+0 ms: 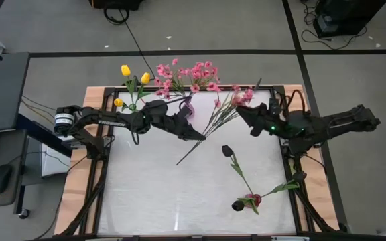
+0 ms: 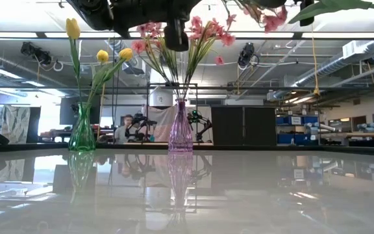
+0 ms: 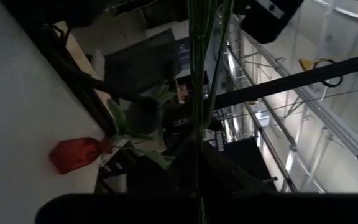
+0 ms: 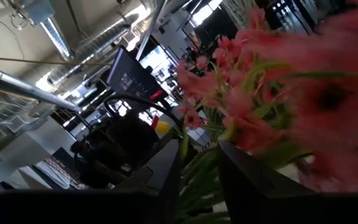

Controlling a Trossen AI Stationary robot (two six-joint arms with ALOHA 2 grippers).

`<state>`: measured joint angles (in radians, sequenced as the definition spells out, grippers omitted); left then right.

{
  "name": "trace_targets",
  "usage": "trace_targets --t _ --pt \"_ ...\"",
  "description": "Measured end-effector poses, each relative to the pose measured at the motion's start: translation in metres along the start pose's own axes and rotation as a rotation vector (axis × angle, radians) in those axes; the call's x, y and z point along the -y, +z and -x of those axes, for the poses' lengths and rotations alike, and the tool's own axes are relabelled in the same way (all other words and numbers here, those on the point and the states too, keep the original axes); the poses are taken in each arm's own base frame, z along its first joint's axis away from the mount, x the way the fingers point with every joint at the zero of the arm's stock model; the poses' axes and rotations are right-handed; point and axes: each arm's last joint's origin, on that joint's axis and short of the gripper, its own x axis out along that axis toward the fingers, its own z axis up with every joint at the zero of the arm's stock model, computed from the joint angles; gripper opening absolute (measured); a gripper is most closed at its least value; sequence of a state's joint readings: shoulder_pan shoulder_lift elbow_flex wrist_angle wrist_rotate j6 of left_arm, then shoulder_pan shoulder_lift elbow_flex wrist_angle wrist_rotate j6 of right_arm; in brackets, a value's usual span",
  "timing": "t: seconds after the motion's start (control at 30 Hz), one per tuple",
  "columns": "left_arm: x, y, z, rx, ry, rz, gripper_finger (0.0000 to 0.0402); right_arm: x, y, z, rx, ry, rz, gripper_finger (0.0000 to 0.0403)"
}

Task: Sort flowers into vase by color
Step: Put the pink flowers into the purple vase

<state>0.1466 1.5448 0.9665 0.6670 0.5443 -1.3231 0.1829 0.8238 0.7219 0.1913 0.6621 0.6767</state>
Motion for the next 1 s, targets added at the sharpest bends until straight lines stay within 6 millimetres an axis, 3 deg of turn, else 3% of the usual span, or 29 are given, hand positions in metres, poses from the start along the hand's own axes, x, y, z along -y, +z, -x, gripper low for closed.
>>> trace_targets --t 0.5,1.0 --pt "0.006 -0.01 -0.004 -0.125 -0.06 0.058 0.0005 0.002 0.016 0.015 0.034 0.023 0.064 0.0115" --pt "0.049 0.0 -0.004 -0.004 -0.289 -0.206 0.0005 0.005 0.038 0.034 0.117 0.041 0.144 0.0114"
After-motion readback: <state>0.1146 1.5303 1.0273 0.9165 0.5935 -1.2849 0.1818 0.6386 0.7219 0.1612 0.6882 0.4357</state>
